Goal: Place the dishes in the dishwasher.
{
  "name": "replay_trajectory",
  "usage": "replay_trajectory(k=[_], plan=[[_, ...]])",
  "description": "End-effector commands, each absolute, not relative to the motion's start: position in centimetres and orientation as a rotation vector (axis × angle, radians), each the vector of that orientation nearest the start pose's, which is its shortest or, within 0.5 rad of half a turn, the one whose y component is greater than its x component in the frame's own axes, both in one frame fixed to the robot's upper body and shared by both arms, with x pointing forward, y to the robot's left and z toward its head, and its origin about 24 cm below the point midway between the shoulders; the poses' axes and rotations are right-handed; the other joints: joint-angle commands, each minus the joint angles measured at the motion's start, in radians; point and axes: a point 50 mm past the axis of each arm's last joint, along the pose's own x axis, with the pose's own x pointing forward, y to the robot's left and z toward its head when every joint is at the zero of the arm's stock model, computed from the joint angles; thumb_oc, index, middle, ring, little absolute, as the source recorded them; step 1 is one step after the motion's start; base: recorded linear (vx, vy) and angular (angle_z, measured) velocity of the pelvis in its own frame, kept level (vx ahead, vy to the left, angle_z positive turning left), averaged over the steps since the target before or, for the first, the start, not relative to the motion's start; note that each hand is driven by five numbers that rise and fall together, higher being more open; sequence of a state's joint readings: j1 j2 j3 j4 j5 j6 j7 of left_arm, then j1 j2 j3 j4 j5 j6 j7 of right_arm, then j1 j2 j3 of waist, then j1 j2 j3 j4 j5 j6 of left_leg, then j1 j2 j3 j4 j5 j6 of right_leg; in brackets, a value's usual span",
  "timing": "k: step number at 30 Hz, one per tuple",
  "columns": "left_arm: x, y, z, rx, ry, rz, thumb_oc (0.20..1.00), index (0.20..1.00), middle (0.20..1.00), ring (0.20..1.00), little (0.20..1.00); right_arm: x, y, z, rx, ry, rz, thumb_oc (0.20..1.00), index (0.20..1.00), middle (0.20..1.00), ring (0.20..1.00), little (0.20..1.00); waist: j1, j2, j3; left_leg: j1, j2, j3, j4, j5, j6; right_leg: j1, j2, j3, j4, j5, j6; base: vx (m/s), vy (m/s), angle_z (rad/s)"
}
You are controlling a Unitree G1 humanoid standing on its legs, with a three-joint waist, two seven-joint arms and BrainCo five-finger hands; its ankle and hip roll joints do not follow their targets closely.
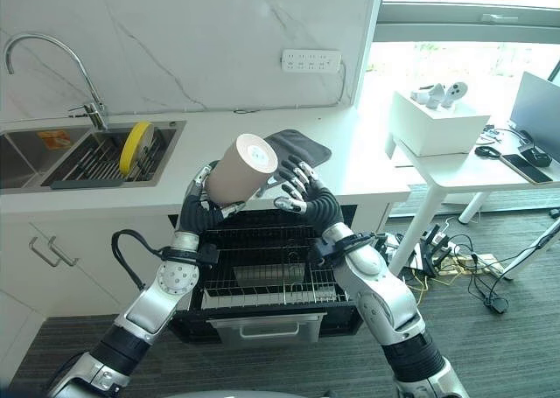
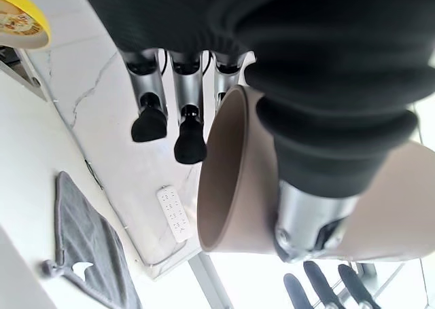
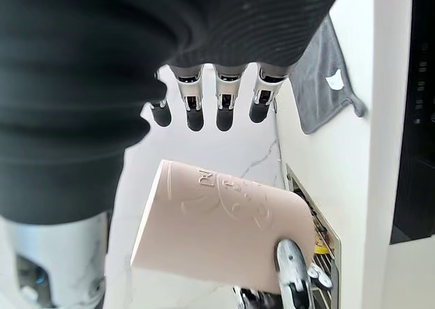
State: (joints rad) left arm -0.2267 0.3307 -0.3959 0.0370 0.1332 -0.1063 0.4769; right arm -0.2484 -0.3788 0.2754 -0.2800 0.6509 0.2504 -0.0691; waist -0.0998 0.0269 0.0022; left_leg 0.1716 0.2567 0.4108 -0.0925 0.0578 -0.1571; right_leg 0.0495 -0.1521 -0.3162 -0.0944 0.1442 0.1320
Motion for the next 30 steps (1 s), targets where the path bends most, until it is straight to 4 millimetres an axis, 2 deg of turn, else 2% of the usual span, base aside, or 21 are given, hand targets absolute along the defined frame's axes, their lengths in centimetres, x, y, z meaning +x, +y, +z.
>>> replay_trajectory(k=[1,13,24,30], plan=[[29.0,10.4,14.4,0.381,-0.601,0.007,0.200,0.200,0.200,0.200,0.200,28.1,-9.9,17.5,0.277,-0.277,0.476,1.000,1.000,1.000,1.000,1.000,0.010,-0.031,0.030,0.024,0.027,-0.002,0.005,-0.046,0.004,0.089,-0.077,-0.032,0.007,-0.119,0.056,0.00,0.000,0.00],[29.2,9.8,15.0,0.369,-0.593,0.031,0.200,0.200,0.200,0.200,0.200,29.0,-9.2,18.0,0.198,-0.295,0.402,1.000,1.000,1.000,1.000,1.000,0.022,-0.029,0.032,0.019,0.024,-0.016,0.005,-0.046,0.006,0.091,-0.077,-0.038,0.007,-0.121,0.053,0.00,0.001,0.04],[30.0,8.9,17.0,0.391,-0.609,0.028,0.200,0.200,0.200,0.200,0.200,29.6,-8.3,18.7,0.159,-0.317,0.360,1.000,1.000,1.000,1.000,1.000,0.024,-0.018,0.032,0.019,0.021,-0.029,0.005,-0.047,0.007,0.097,-0.075,-0.038,0.007,-0.126,0.053,0.00,0.001,0.00],[29.5,8.7,17.2,0.391,-0.618,0.000,0.200,0.200,0.200,0.200,0.200,29.6,-8.0,18.9,0.157,-0.326,0.351,1.000,1.000,1.000,1.000,1.000,0.035,-0.019,0.036,0.016,0.022,-0.034,0.005,-0.046,0.005,0.098,-0.074,-0.044,0.007,-0.127,0.051,-0.01,0.001,0.01]])
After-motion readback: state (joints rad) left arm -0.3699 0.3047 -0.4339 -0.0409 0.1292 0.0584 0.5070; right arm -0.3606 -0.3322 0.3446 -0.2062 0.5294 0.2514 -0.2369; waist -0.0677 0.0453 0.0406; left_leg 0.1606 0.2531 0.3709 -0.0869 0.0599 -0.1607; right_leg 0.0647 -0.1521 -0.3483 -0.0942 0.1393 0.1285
